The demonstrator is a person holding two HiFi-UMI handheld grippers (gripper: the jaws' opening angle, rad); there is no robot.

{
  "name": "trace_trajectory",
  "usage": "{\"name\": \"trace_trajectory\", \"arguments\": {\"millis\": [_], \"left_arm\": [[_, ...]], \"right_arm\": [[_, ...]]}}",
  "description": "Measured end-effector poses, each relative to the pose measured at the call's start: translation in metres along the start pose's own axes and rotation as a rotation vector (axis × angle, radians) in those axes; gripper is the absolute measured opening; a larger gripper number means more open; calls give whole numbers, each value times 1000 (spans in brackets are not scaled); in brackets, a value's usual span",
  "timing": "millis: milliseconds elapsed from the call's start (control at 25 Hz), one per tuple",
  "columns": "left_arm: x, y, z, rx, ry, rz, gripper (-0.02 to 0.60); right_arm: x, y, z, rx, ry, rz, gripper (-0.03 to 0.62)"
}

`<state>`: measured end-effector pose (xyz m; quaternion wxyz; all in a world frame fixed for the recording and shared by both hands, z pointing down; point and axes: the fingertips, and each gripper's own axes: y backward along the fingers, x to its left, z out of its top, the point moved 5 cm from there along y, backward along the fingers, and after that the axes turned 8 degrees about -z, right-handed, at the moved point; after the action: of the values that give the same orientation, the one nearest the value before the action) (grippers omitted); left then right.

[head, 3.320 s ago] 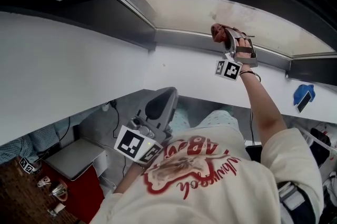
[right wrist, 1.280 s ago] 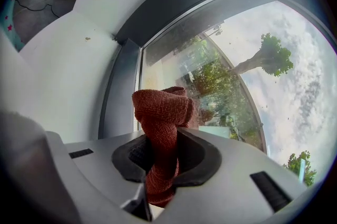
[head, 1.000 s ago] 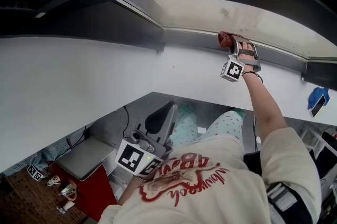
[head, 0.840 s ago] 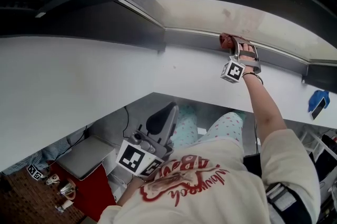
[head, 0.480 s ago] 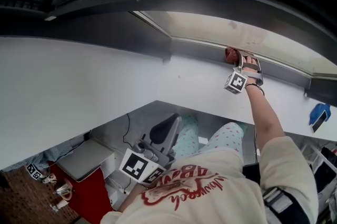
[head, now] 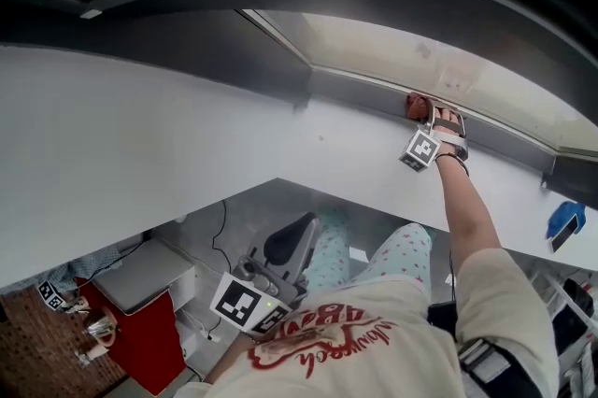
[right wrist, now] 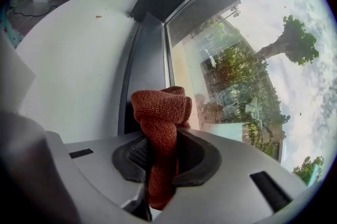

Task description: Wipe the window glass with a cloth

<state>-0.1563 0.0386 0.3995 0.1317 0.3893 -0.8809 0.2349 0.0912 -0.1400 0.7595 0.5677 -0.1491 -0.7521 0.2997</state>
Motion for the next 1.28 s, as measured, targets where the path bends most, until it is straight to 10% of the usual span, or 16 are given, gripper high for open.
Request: {"name": "trace_trajectory", "arguments": {"millis": [360, 640, 880, 1280], "left_arm": [[-4, -1, 7, -40, -14, -26, 21], [1, 2, 76, -123, -116, -202, 21], [16, 9, 117, -182, -178, -408, 21], [2, 24, 103, -150, -165, -503, 21]], "right_arm": [[-20, 26, 4, 50, -79, -37, 71], [-148, 159, 74, -76, -243, -307, 71], [-275, 252, 141, -174, -177, -612, 71], [-333, 303, 190, -220, -31, -810, 91]]}}
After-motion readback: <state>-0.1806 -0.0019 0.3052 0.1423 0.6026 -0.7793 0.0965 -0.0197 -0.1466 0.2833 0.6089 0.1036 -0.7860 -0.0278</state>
